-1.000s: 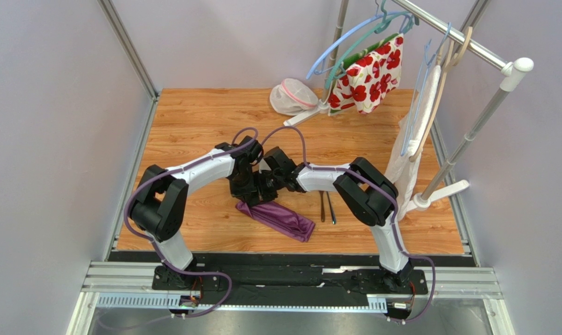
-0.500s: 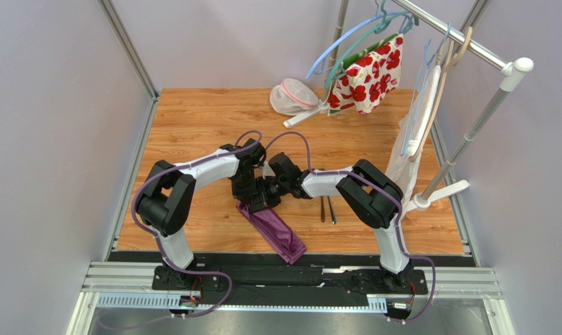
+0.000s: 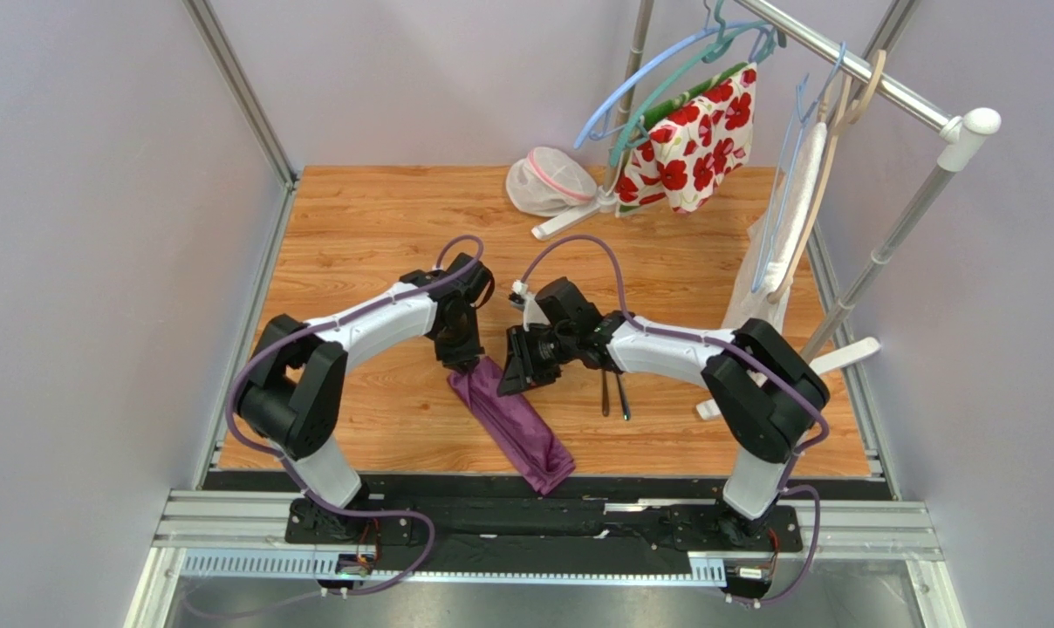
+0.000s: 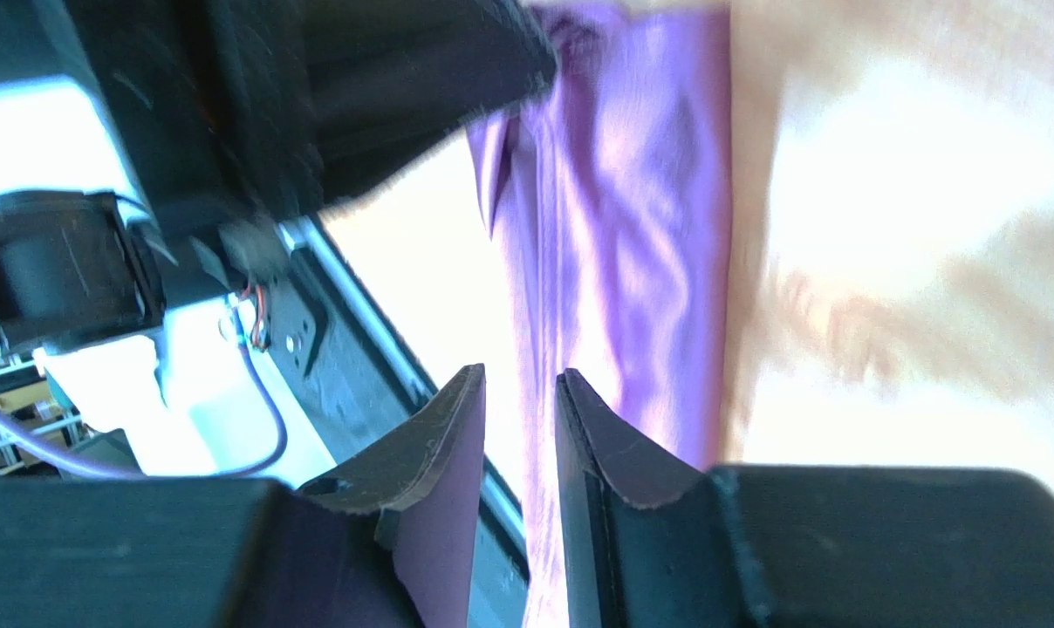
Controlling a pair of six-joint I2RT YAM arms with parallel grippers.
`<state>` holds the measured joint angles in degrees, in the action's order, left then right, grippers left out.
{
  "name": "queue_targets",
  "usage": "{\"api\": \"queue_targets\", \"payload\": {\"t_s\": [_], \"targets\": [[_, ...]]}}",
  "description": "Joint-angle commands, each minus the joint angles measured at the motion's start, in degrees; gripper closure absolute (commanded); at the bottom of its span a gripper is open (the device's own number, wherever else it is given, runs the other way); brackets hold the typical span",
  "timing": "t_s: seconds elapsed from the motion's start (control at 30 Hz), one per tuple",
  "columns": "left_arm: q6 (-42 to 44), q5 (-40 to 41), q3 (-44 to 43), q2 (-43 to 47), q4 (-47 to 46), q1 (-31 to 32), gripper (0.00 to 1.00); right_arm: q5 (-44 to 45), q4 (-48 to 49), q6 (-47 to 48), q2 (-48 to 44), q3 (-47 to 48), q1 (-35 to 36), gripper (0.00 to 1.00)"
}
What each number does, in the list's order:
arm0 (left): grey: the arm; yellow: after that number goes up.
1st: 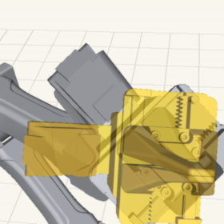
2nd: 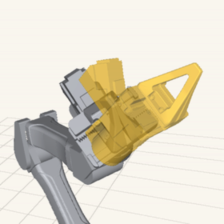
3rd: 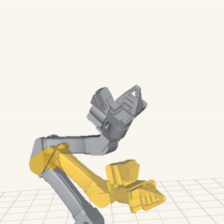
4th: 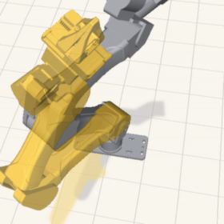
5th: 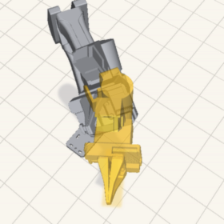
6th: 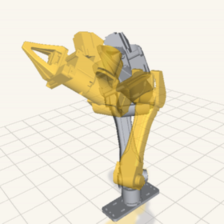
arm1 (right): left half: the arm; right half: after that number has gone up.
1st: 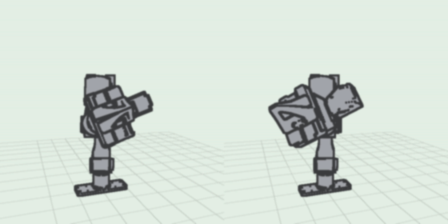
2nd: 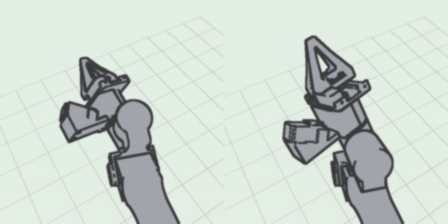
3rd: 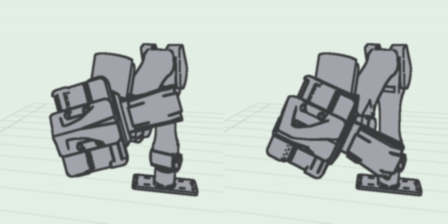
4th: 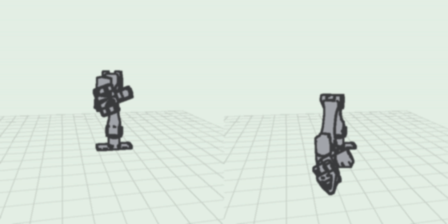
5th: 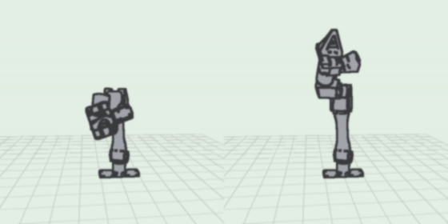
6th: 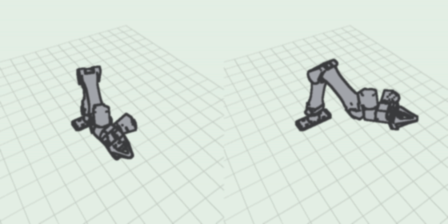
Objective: Fold the napkin into a case and place the utensils inside
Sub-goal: Stuff the top corner of the smaller-rectangle-folded napkin at the center of the board, then turn over the smaller rectangle-folded napkin at the center of the board.
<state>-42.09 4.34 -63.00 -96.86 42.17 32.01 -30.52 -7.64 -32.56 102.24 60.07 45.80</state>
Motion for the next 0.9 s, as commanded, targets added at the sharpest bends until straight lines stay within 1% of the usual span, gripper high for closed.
{"api": "queue_targets", "payload": {"t_s": [0.0, 0.07, 0.1, 0.2, 0.27, 0.33, 0.37, 0.4, 0.47, 0.5, 0.53, 0.57, 0.6, 0.63, 0.67, 0.7, 0.8, 0.87], "targets": [[0.2, -2.8, 0.0, 5.8, -0.4, 0.1, 0.74, 0.1, -1.2, 1.6, -4.1, -4.2, 0.1, 0.72], [0.6, -4.0, 0.3, 7.0, 0.0, 0.4, 0.73, -0.1, -0.4, 1.8, -5.0, -5.8, 0.3, 0.72], [0.6, -5.1, 0.5, 7.4, 0.2, 0.4, 0.72, 0.9, -0.2, 2.4, -6.1, -7.3, 0.5, 0.72], [0.4, -5.2, 1.7, 9.4, 0.3, 0.5, 0.71, 4.1, 0.7, 5.6, -7.2, -8.7, 1.5, 0.7], [0.3, -4.4, 2.1, 11.6, 1.3, 0.4, 0.7, 7.7, -0.4, 8.1, -8.4, -8.5, 3.2, 0.63], [-0.1, -2.4, 2.3, 14.7, 2.8, 0.2, 0.69, 12.6, -4.5, 11.8, -8.8, -5.9, 5.8, 0.59], [-0.3, -1.9, 2.8, 16.2, 3.3, -0.3, 0.69, 14.2, -5.6, 12.7, -9.0, -5.1, 6.6, 0.5], [-1.1, -1.5, 3.0, 17.7, 3.9, -0.5, 0.69, 17.5, -6.7, 13.7, -9.3, -4.4, 8.3, 0.47], [-2.4, 0.6, 3.3, 22.7, 6.5, -1.9, 0.69, 20.8, -10.0, 15.8, -9.8, -2.1, 9.8, 0.44], [-3.5, 1.3, 3.4, 24.4, 7.3, -2.5, 0.69, 23.2, -11.0, 16.1, -9.6, -1.3, 11.0, 0.41], [-4.1, 2.0, 3.5, 28.2, 8.8, -3.1, 0.69, 23.9, -12.7, 17.2, -9.2, -0.5, 11.6, 0.37], [-4.4, 2.7, 3.9, 30.1, 9.2, -3.6, 0.69, 24.7, -13.5, 17.7, -8.1, 1.3, 12.2, 0.3], [-4.4, 2.7, 4.3, 32.1, 9.5, -4.9, 0.68, 27.2, -14.4, 18.1, -7.2, 2.1, 13.4, 0.29], [-4.2, 2.5, 4.6, 35.9, 9.2, -5.4, 0.68, 28.6, -16.4, 18.5, -6.4, 3.3, 14.0, 0.29], [-3.9, 1.7, 5.0, 37.5, 9.0, -5.8, 0.68, 29.7, -17.4, 19.3, -4.0, 4.4, 14.7, 0.29], [-3.3, 1.5, 4.9, 39.9, 9.0, -6.3, 0.68, 32.7, -18.6, 19.7, -2.8, 7.0, 15.9, 0.29], [-2.0, 0.1, 3.9, 41.9, 10.4, -7.0, 0.69, 37.4, -22.4, 21.0, 0.8, 11.5, 18.7, 0.3], [-1.3, -1.3, 2.9, 42.2, 11.6, -7.2, 0.69, 39.0, -24.4, 20.8, 2.6, 13.4, 19.8, 0.29]]}}
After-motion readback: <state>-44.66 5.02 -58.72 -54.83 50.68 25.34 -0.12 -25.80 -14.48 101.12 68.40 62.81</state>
